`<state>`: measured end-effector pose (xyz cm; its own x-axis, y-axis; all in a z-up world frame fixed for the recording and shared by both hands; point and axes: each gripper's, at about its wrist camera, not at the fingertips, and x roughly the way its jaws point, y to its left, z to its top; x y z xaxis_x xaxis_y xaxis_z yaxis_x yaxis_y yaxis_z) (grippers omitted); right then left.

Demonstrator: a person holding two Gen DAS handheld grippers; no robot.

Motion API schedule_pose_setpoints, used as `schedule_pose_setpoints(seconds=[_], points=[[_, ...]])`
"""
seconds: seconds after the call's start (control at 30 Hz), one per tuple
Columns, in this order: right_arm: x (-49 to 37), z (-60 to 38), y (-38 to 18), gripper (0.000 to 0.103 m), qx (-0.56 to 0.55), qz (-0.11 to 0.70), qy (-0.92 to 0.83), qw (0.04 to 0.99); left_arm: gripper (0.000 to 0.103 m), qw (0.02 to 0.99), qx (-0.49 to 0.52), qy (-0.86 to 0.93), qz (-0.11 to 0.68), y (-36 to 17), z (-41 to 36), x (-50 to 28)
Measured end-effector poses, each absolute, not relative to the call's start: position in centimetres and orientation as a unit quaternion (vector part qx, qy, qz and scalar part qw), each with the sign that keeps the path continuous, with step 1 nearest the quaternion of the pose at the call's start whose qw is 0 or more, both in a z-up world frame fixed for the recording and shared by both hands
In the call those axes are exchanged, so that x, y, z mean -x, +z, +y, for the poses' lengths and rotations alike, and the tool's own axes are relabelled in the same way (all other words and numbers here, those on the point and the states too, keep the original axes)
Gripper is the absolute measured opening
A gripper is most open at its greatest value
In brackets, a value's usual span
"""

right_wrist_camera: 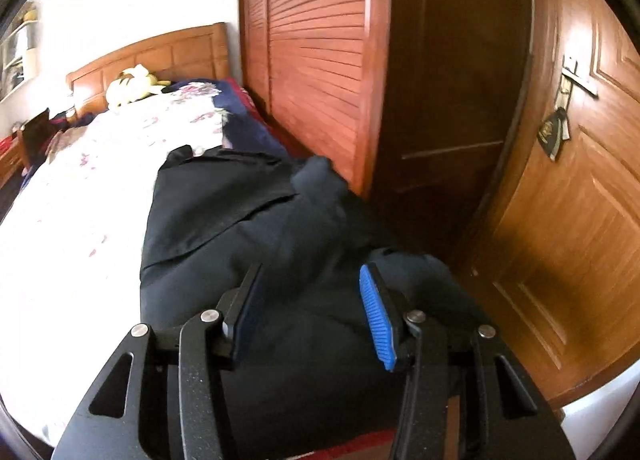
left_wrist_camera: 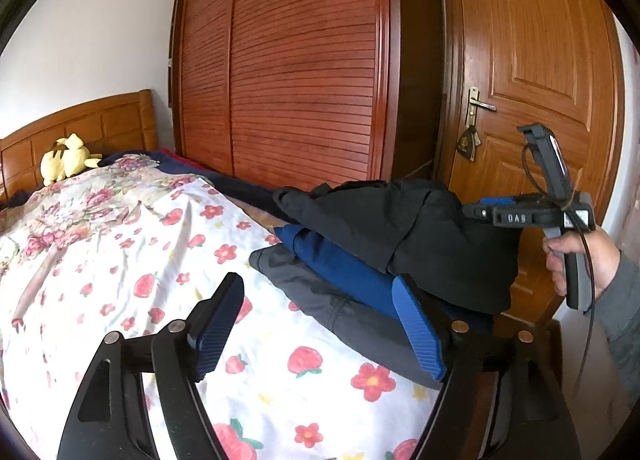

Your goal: Fold large clothes

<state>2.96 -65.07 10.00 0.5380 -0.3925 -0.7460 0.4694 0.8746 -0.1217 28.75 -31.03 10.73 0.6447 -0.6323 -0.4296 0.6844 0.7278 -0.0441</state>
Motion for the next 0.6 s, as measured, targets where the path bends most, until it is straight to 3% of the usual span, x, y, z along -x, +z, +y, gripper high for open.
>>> schedule_pose_setpoints(seconds=[0.1, 0.2, 0.6], points=[[-3.1, -65.1, 7.8, 0.053, -0.041, 0.441, -0.251, 0.861, 0.083, 0.909, -0.057, -0.358, 0.207, 11.2, -30.2, -28.0], [-2.3, -66.4, 6.7, 0.069, -0.076, 0.433, -0.275, 0.855, 0.084, 0.911, -0.055, -0.352, 0.207, 11.4, -29.4, -27.1], [-0.7, -59.1, 12.9, 0.083, -0.051, 0.353, -0.259, 0.897, 0.091, 0.924, -0.048, -0.318, 0.207, 12.3, -23.1, -22.9]])
